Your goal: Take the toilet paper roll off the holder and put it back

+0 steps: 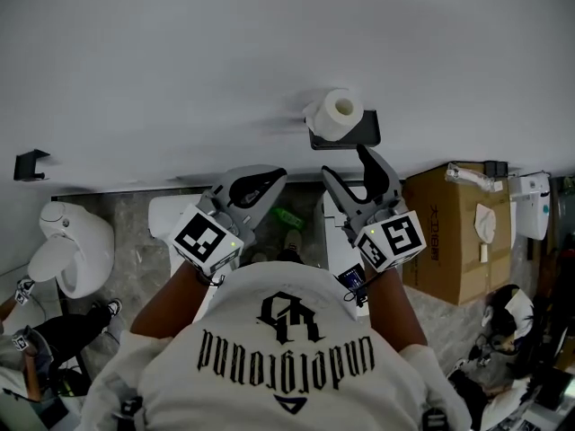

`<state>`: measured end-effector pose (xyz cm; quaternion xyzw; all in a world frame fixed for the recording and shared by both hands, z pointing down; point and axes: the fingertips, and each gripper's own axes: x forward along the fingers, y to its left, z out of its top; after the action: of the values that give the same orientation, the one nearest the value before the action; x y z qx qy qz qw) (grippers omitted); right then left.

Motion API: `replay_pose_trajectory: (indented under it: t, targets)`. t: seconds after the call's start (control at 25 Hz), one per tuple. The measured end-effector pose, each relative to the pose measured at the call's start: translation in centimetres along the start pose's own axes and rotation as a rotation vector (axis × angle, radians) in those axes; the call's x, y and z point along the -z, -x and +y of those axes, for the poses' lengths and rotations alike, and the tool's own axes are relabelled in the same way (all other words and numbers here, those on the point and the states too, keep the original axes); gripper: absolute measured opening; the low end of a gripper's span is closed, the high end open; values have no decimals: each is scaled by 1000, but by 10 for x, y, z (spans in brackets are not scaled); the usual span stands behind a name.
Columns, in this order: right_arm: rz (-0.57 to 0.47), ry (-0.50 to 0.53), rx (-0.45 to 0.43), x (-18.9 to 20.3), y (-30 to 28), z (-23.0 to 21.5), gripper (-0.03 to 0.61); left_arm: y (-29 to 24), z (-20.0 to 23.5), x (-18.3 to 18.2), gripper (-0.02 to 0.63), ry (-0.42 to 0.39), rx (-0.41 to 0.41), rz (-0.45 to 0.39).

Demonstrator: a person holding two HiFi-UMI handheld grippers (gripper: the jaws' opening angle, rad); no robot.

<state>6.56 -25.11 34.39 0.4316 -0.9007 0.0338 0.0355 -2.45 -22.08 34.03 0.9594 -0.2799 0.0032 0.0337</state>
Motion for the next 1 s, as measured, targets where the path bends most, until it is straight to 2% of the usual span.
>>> replay_pose_trajectory:
  t: [0.6,1.0]
  targets:
    - [107,-35,56,32,-40,-69,310,-31,29,26,14,69,-66,76]
    - [182,-32,26,54,-68,-85,324,-44,45,37,14,89,-103,88]
